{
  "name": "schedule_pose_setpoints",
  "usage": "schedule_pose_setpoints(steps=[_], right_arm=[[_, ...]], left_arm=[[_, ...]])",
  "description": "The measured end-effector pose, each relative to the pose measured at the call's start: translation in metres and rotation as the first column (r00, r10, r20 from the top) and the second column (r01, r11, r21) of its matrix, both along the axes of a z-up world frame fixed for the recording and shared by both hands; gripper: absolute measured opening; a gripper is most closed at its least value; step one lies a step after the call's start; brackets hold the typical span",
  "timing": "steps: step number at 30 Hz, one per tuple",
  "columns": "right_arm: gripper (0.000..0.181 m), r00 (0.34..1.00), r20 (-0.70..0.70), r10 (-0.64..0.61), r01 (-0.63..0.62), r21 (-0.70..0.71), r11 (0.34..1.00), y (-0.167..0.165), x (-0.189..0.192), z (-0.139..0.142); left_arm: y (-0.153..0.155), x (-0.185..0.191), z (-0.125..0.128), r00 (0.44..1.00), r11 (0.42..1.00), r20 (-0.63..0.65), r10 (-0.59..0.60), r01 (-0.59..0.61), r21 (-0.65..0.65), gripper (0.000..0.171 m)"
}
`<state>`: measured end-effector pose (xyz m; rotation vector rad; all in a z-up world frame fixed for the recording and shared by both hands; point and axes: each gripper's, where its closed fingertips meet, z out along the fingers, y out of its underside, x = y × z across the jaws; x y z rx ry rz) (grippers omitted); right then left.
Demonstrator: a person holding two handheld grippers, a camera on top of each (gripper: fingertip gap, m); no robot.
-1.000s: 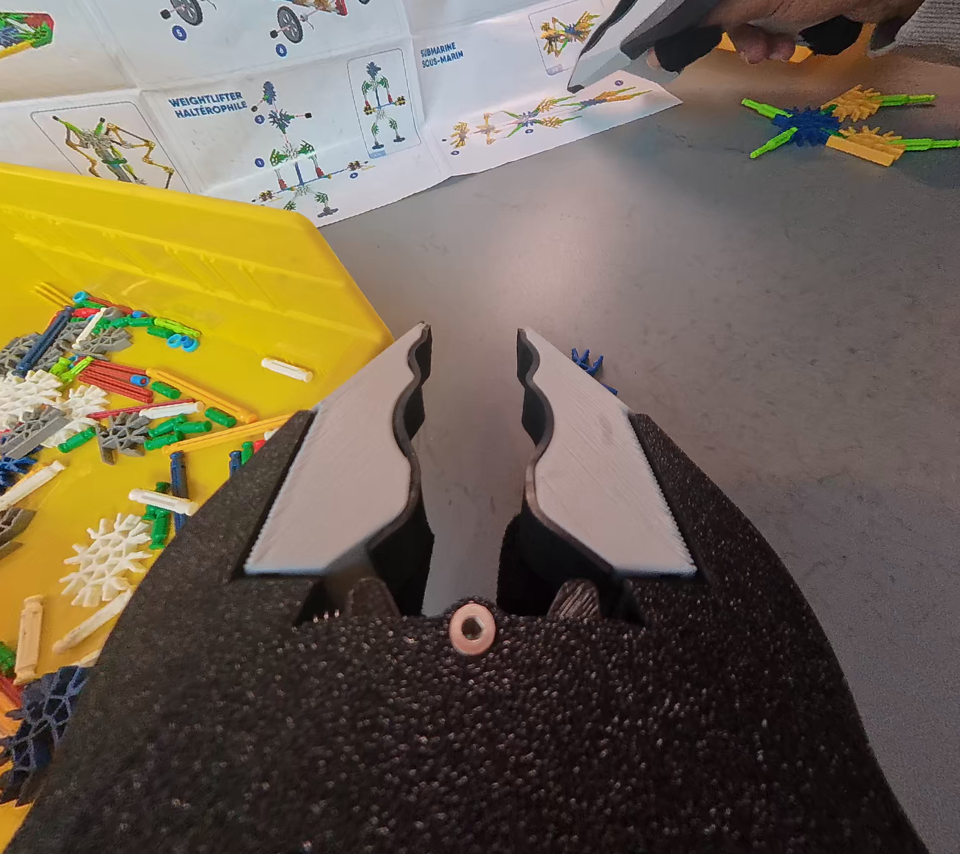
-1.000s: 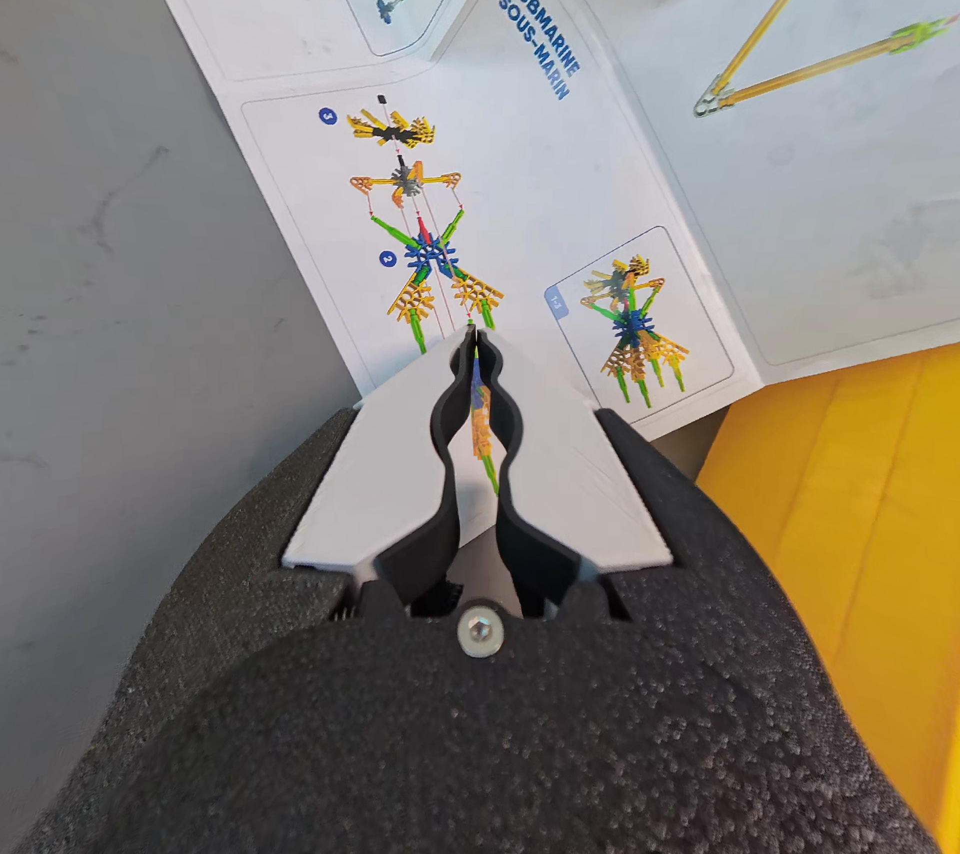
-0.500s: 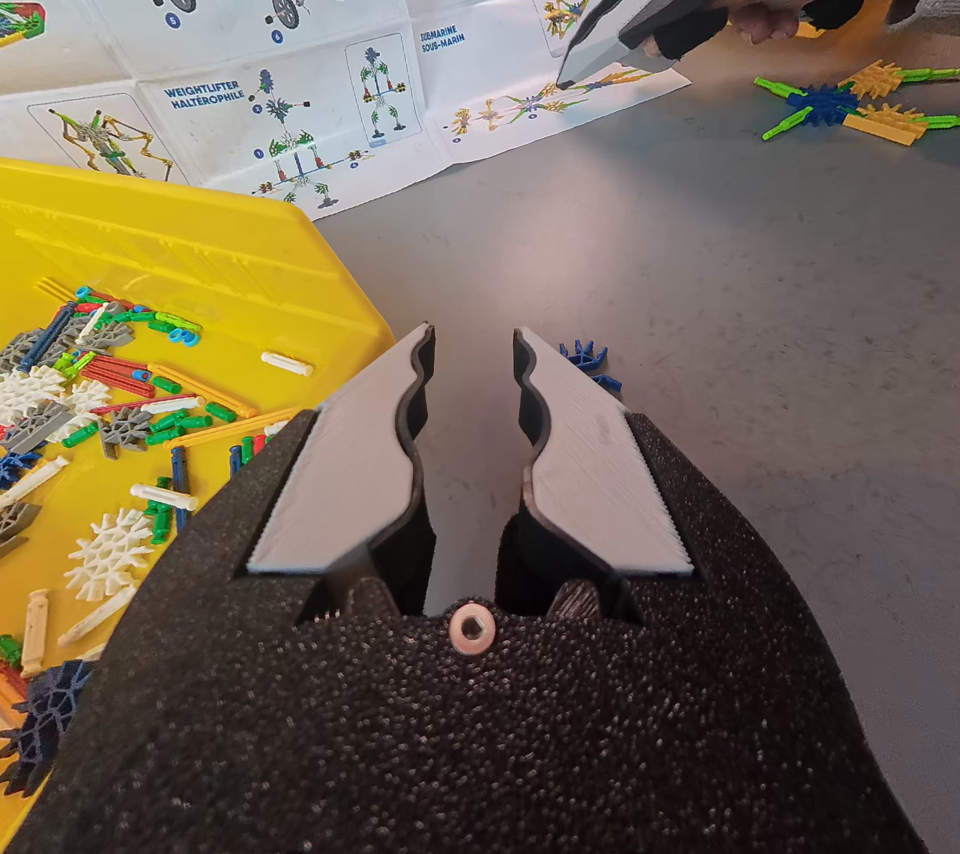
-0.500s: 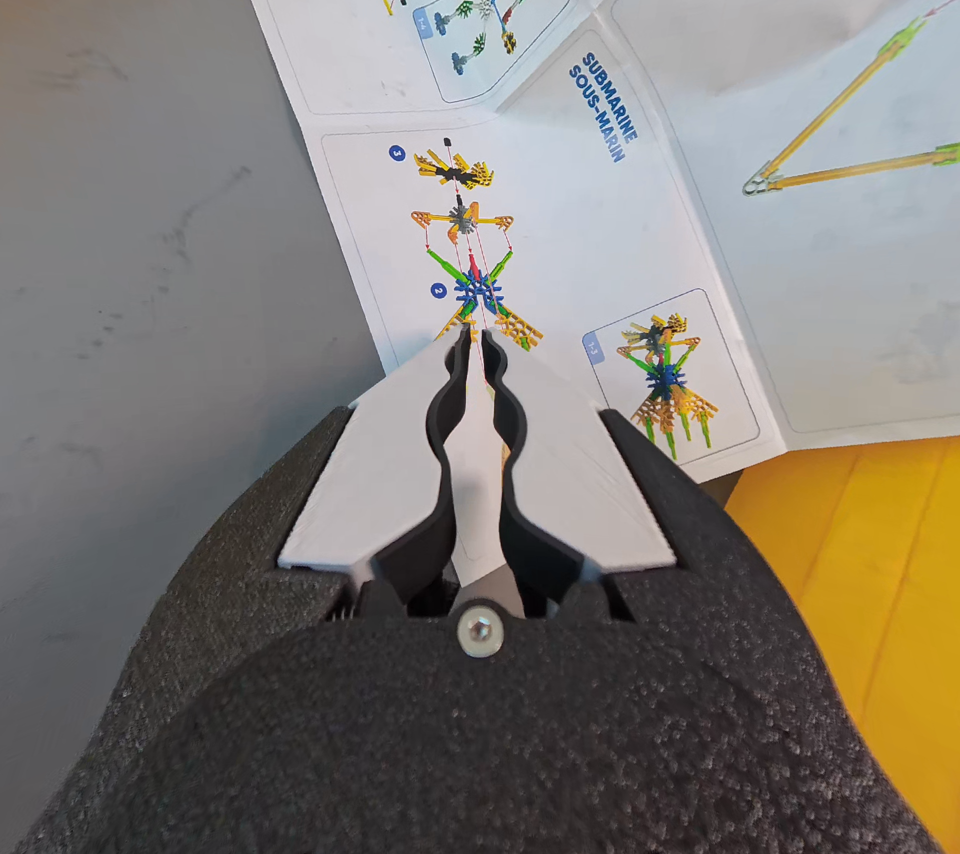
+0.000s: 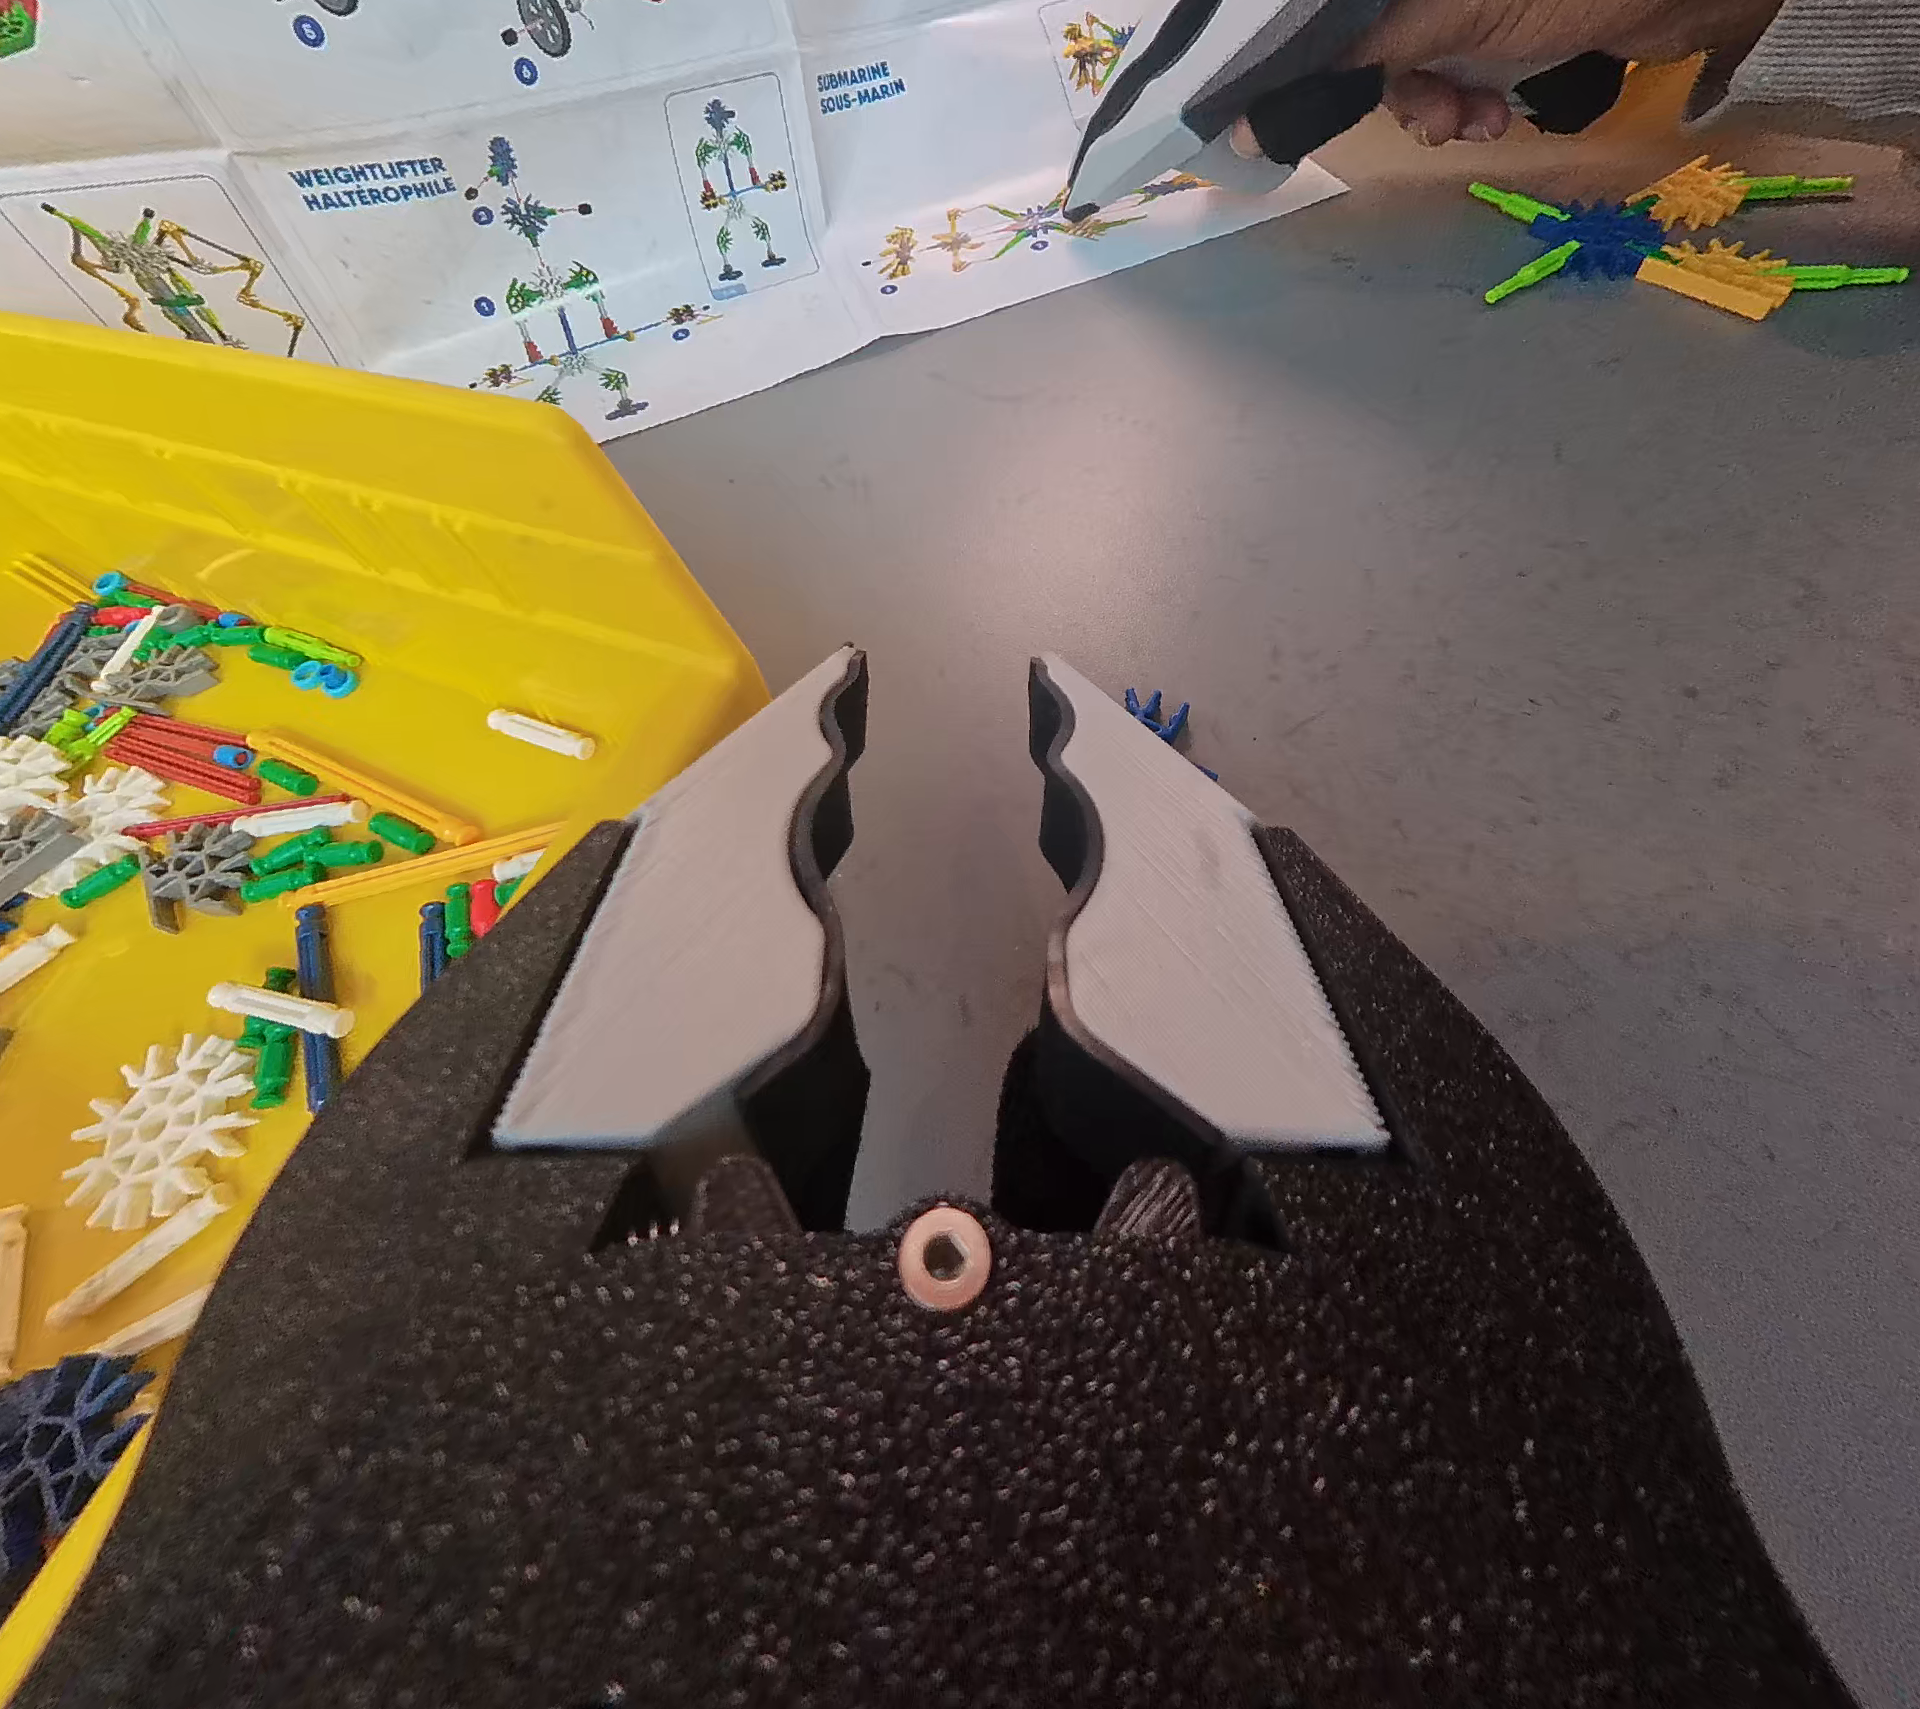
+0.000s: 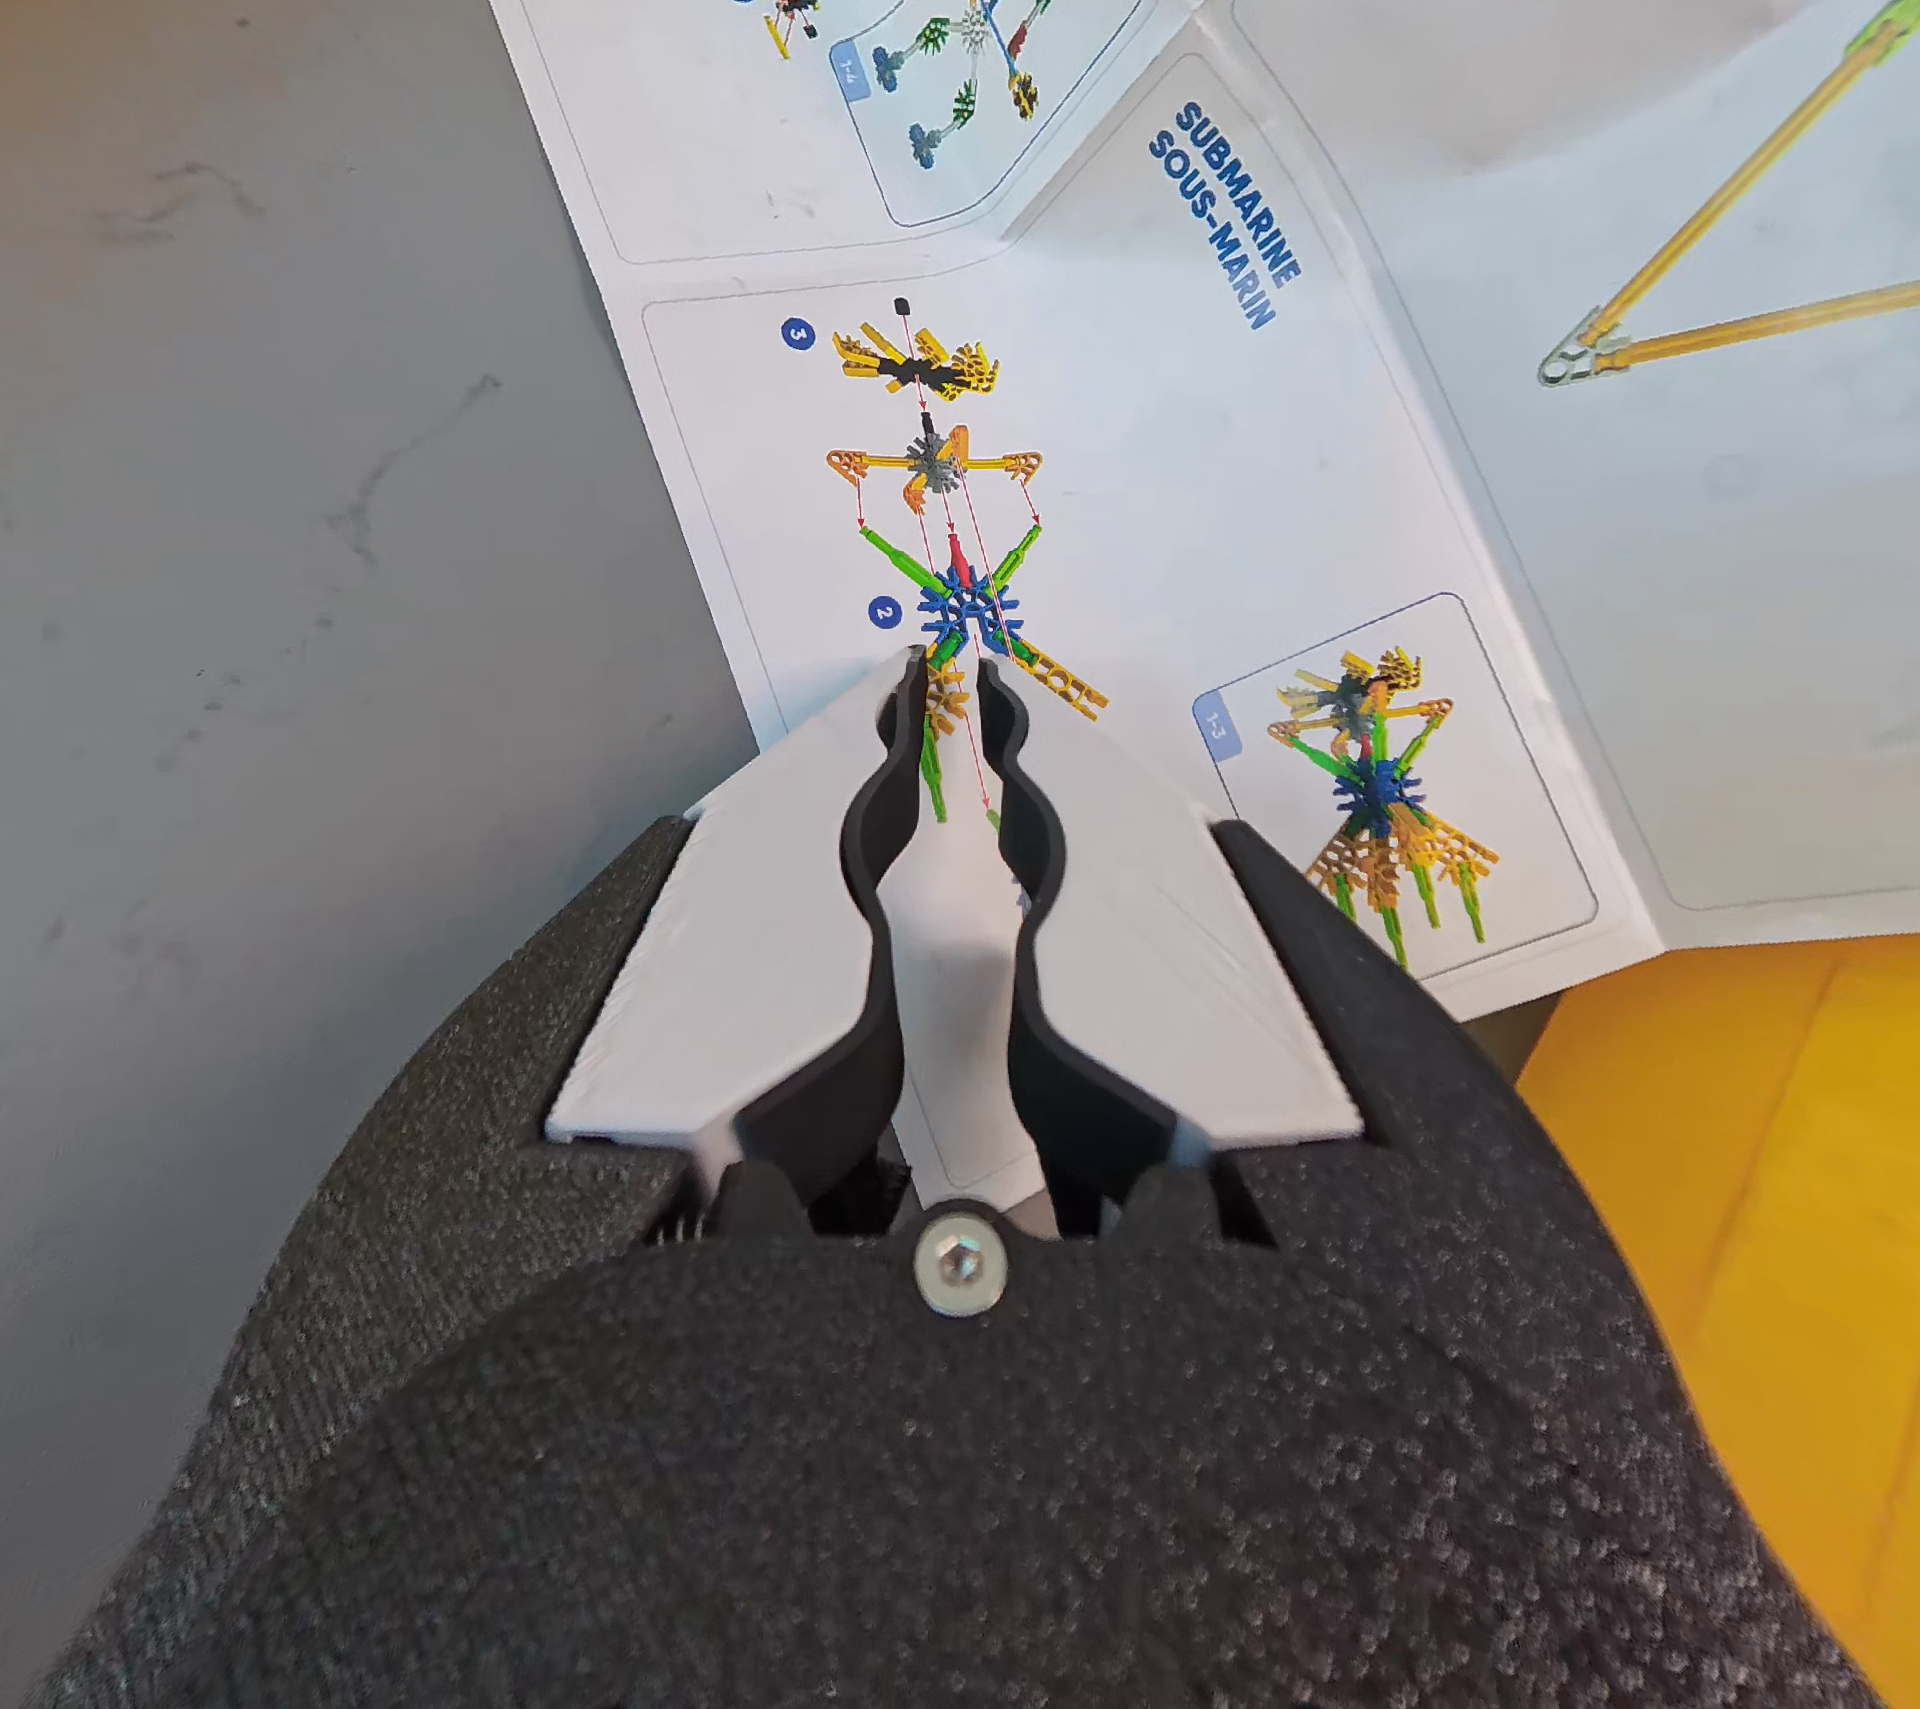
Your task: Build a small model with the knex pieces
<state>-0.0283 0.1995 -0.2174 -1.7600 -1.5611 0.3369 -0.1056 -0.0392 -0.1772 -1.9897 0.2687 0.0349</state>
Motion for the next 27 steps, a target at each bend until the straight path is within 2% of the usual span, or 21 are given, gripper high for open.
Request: schedule_pose_setpoints(steps=[11,20,25,27], right_arm=[[0.01,0.999,-0.031,-0.042,0.041,-0.033,0.999,0.01,-0.003,-0.001],[0.013,0.997,-0.071,-0.026,0.024,-0.039,0.999,0.009,-0.007,0.004],[0.0,0.994,-0.112,0.014,-0.014,0.004,1.0,0.007,-0.021,0.009],[0.0,0.994,-0.109,0.023,-0.02,0.026,0.999,0.007,-0.021,0.01]], left_arm=[[0.0,-0.001,0.0,1.0,1.0,-0.016,0.006,-0.006,0.0,0.031],[0.0,-0.003,0.001,1.0,1.0,-0.022,0.013,-0.013,0.001,0.031],[0.001,-0.002,-0.005,0.999,1.0,-0.034,0.009,-0.01,-0.015,0.031],[0.001,-0.002,-0.006,0.999,1.0,-0.039,0.013,-0.013,-0.021,0.031]])
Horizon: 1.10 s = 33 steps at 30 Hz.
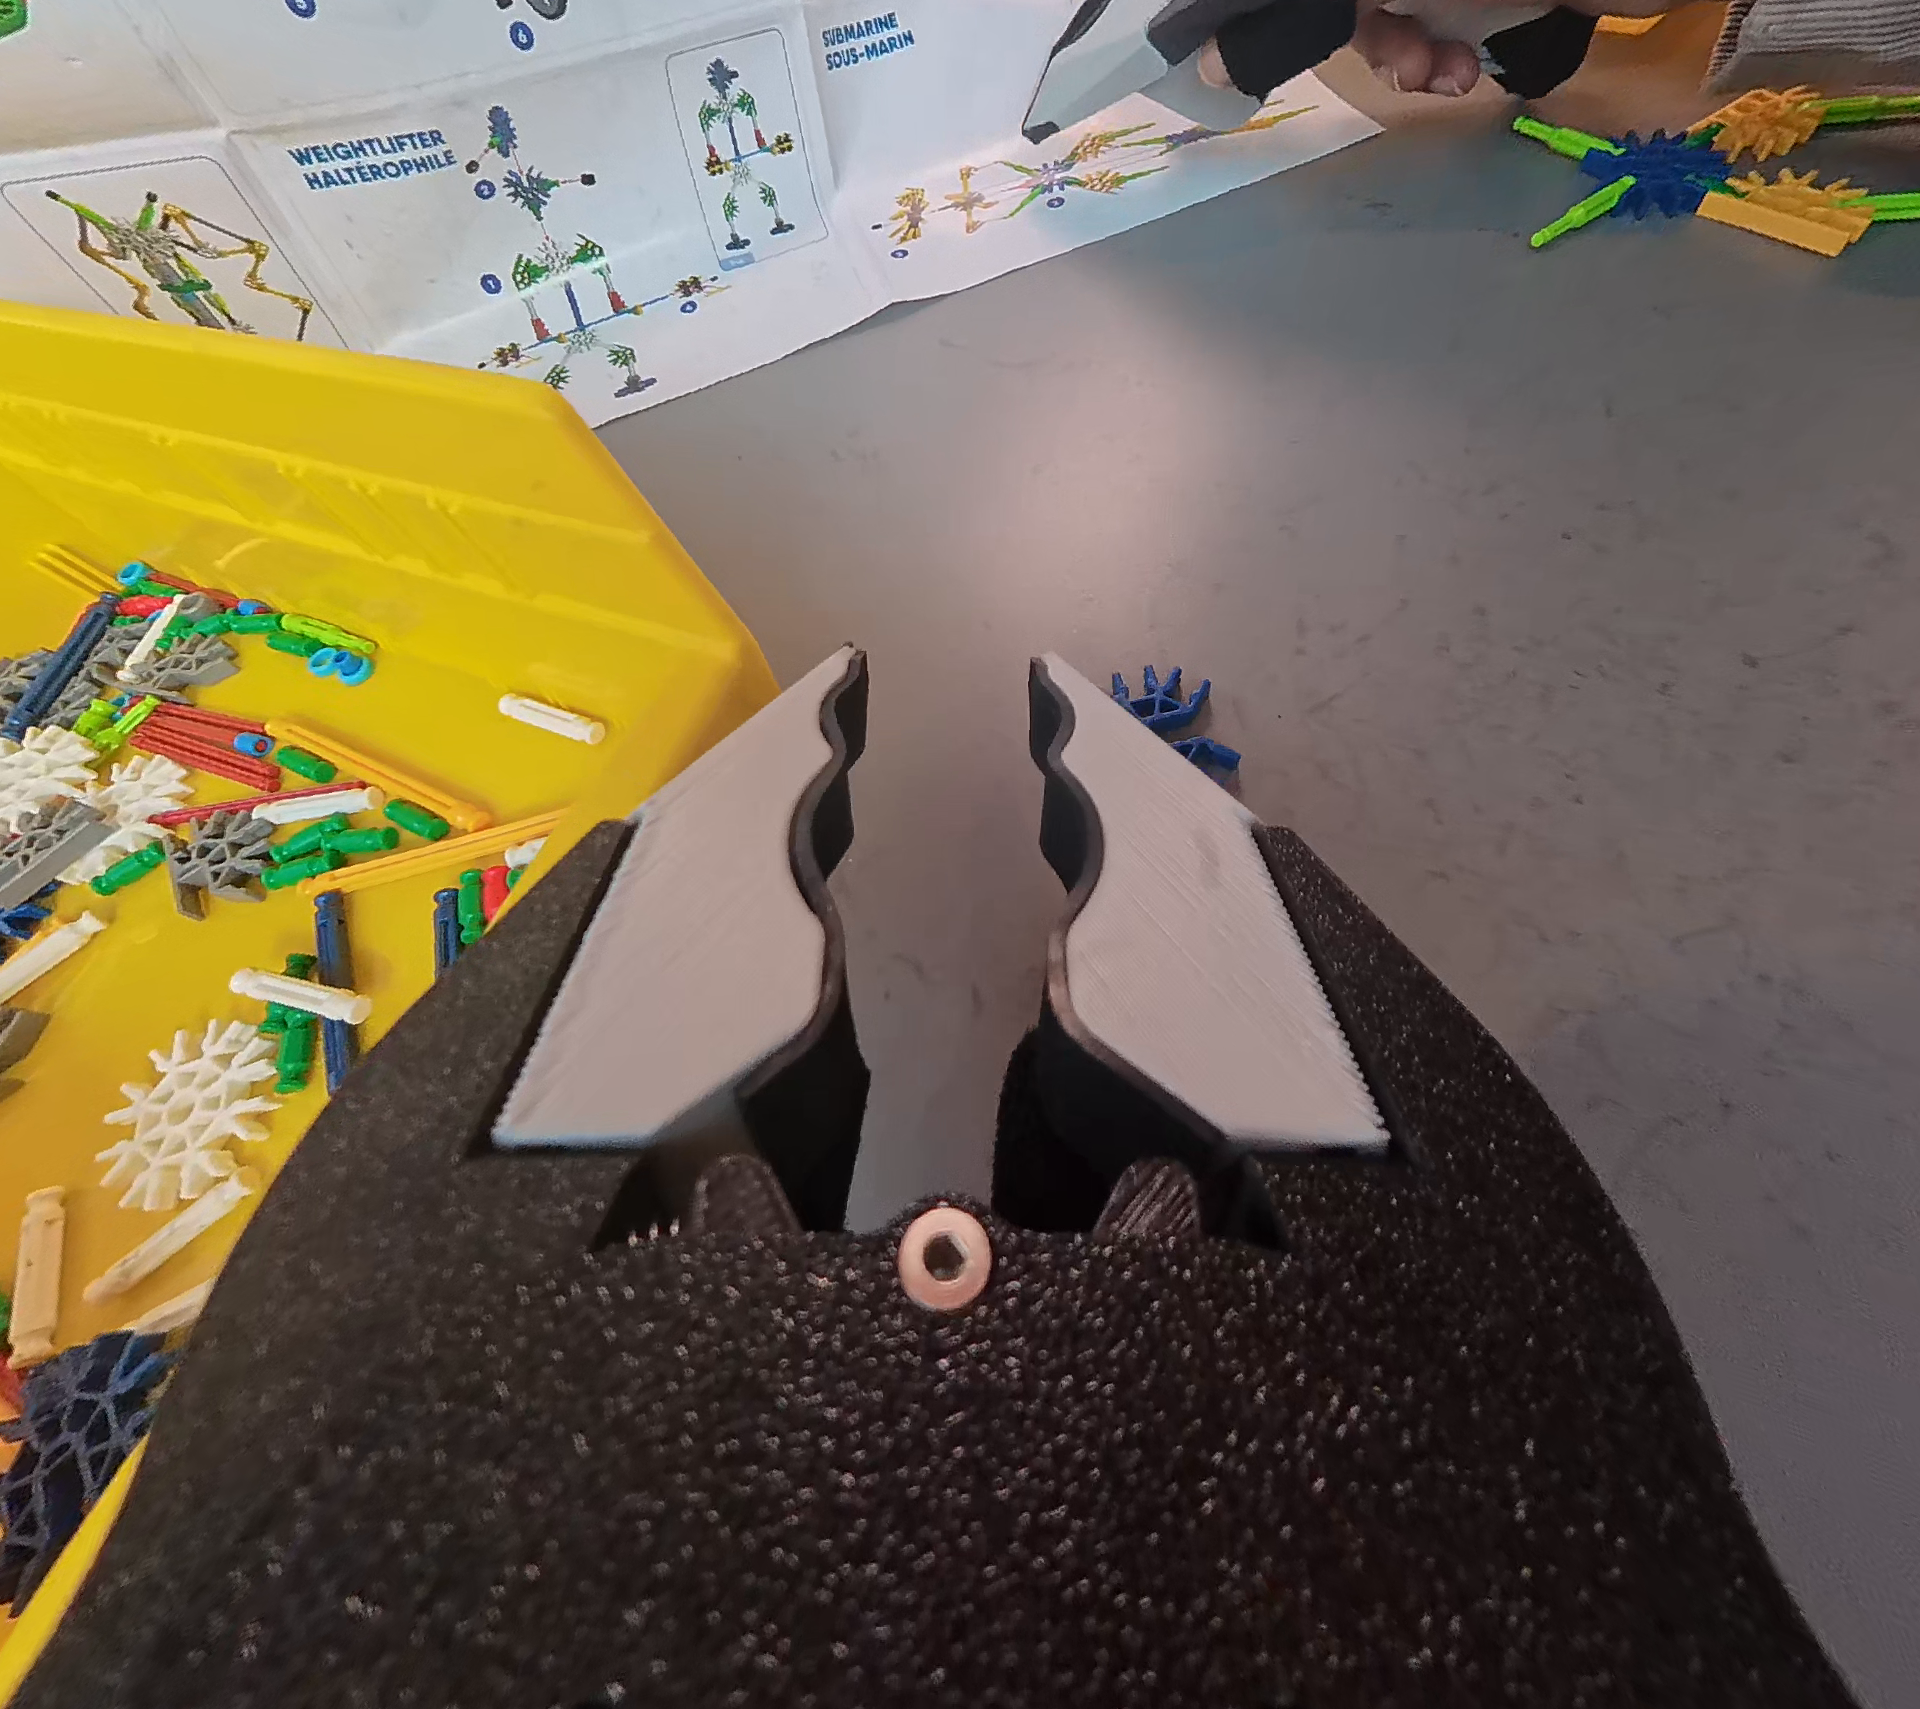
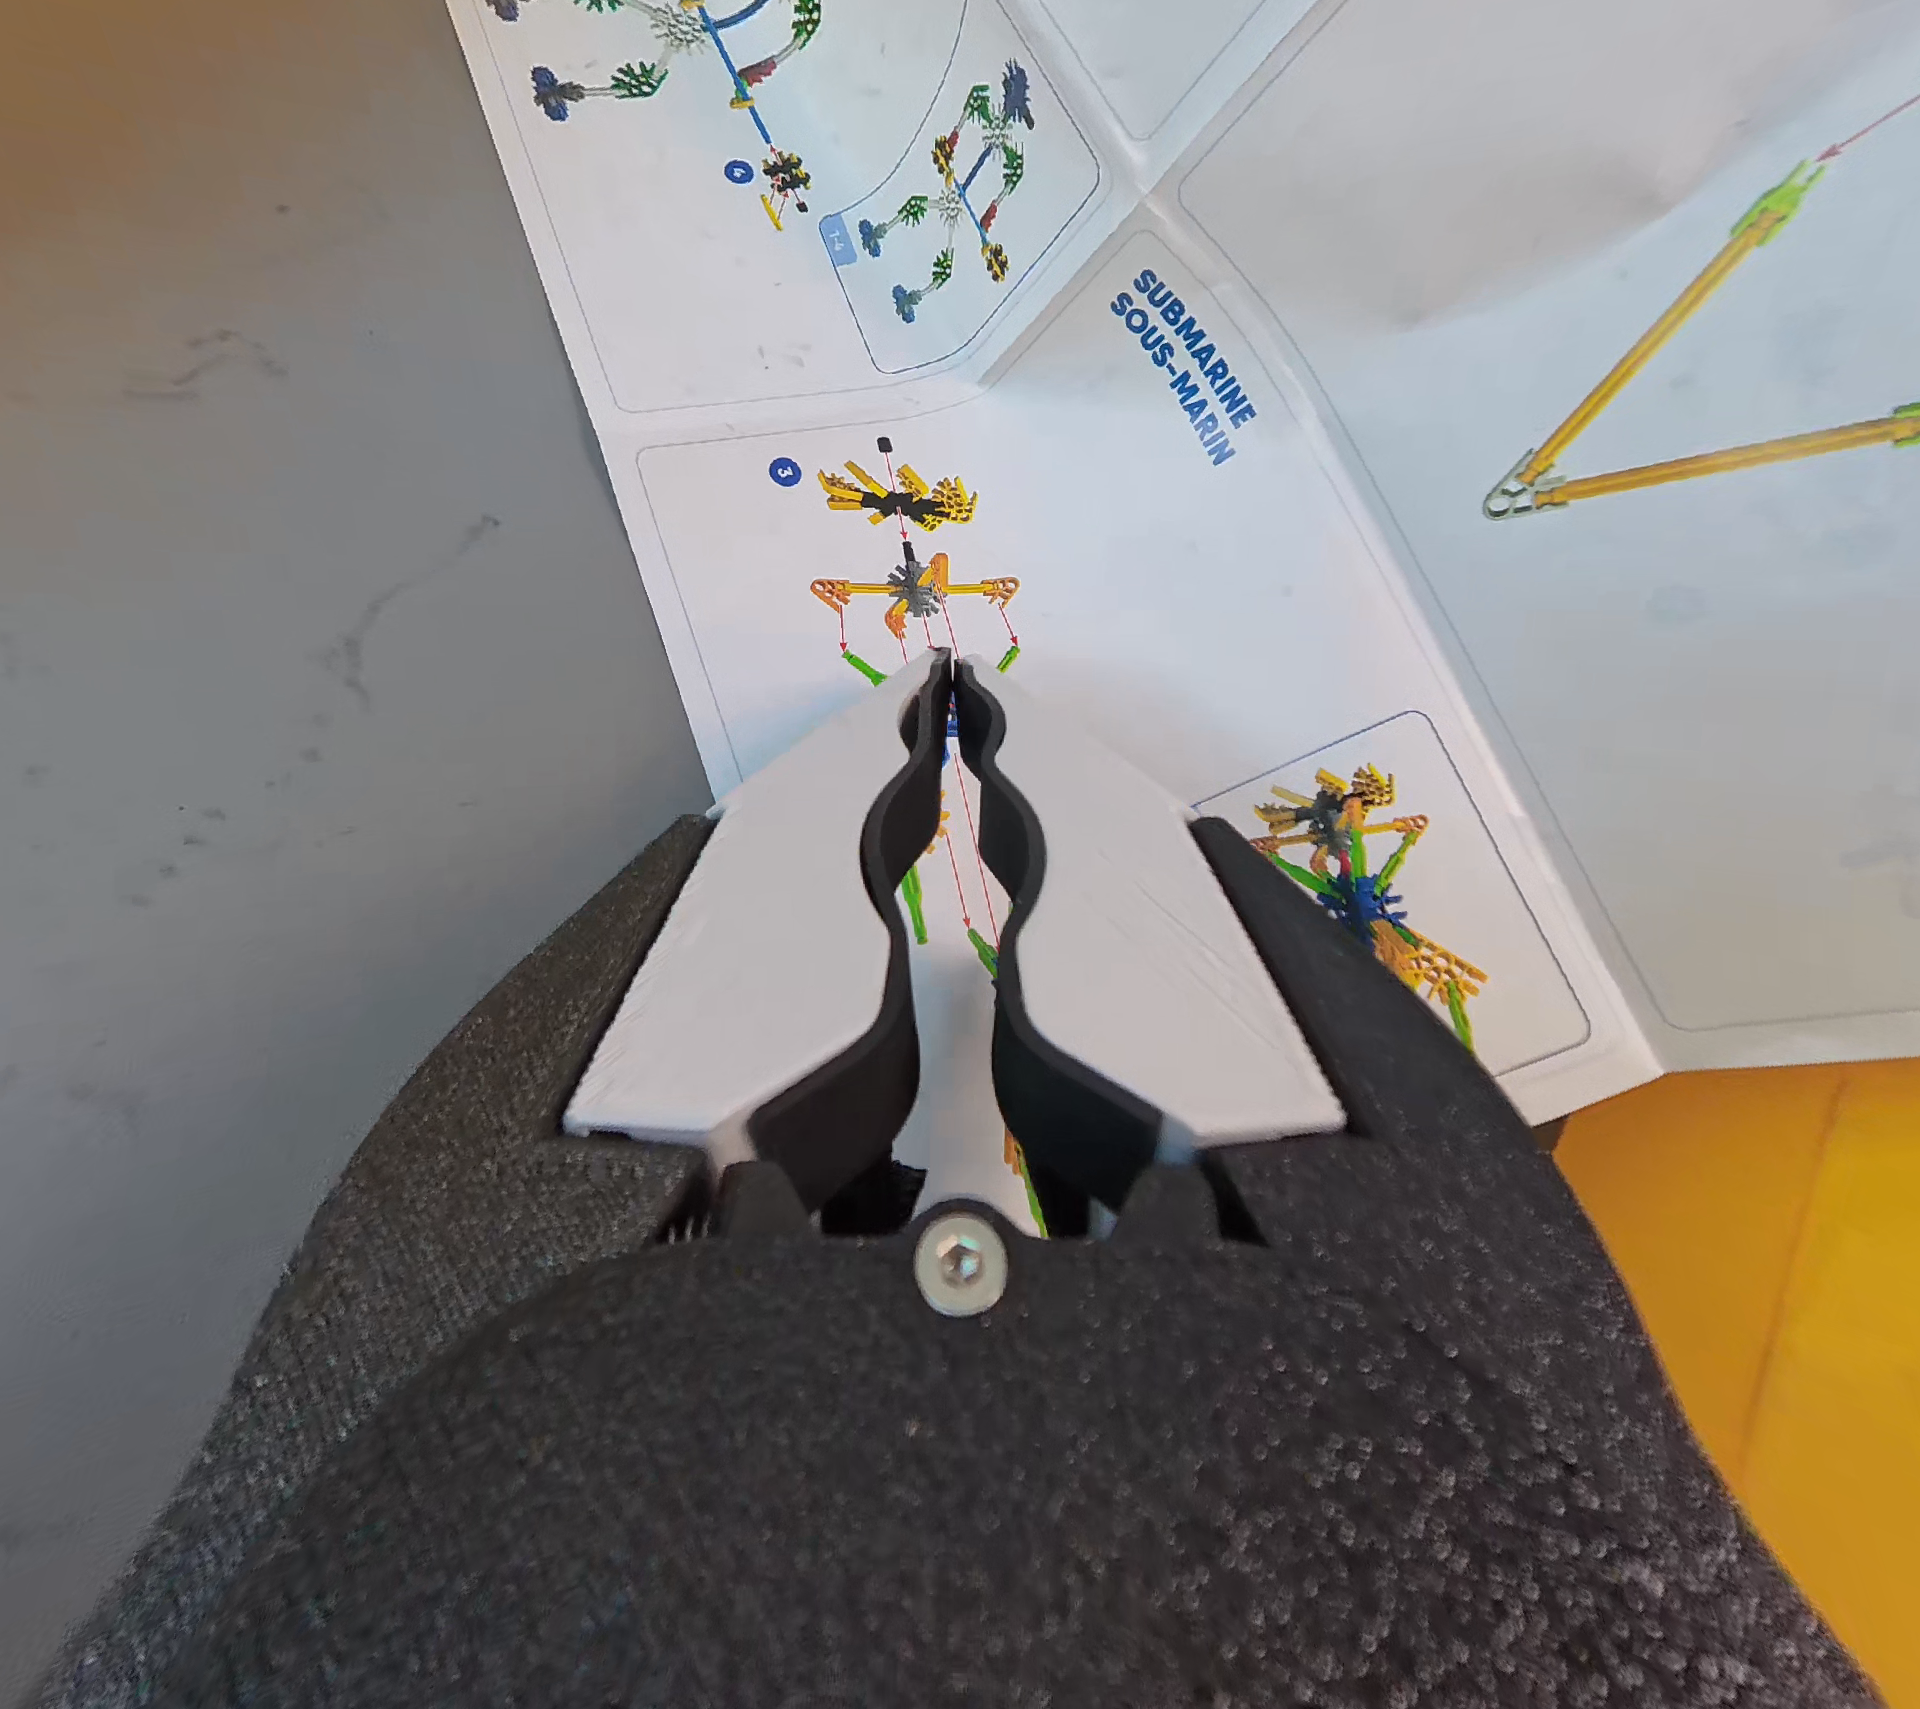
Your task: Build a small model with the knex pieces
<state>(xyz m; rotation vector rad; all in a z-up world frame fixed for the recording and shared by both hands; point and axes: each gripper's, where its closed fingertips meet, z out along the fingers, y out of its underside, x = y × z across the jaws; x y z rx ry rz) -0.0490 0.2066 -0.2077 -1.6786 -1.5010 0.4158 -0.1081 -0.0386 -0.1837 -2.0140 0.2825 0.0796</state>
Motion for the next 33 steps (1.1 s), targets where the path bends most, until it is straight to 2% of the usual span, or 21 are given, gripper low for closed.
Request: schedule_pose_setpoints(steps=[5,10,12,16,21,24,28,33], right_arm=[[0.0,0.996,-0.086,-0.014,0.015,0.01,1.0,0.004,0.004,0.023],[0.0,0.966,-0.259,0.01,-0.005,0.022,1.0,-0.005,0.006,0.071],[0.0,0.933,-0.355,0.063,-0.07,-0.006,0.998,-0.023,0.007,0.1],[0.005,0.857,-0.476,0.195,-0.264,-0.081,0.961,-0.072,0.008,0.151],[0.006,0.796,-0.504,0.336,-0.377,0.022,0.926,-0.121,0.018,0.195],[0.006,0.784,-0.482,0.39,-0.451,-0.011,0.893,-0.15,0.02,0.185],[0.007,0.819,-0.364,0.443,-0.487,-0.034,0.873,-0.179,0.038,0.135],[0.007,0.826,-0.348,0.443,-0.492,-0.065,0.868,-0.198,0.08,0.089]], left_arm=[[0.0,-0.005,0.001,1.0,1.0,0.0,0.022,-0.022,0.001,0.031],[0.0,-0.008,0.006,1.0,0.999,0.003,0.031,-0.031,0.024,0.031],[-0.001,-0.006,0.011,0.999,0.999,0.022,0.025,-0.026,0.041,0.032],[-0.004,-0.008,0.04,0.978,0.992,0.208,0.015,-0.042,0.122,0.036],[-0.022,-0.052,0.08,0.974,0.96,0.185,0.13,-0.171,0.224,0.038],[-0.043,-0.089,0.104,0.964,0.931,0.127,0.234,-0.26,0.255,0.039],[-0.07,-0.132,0.122,0.943,0.918,0.056,0.329,-0.333,0.214,0.039],[-0.089,-0.174,0.118,0.927,0.924,-0.021,0.375,-0.372,0.092,0.039]])
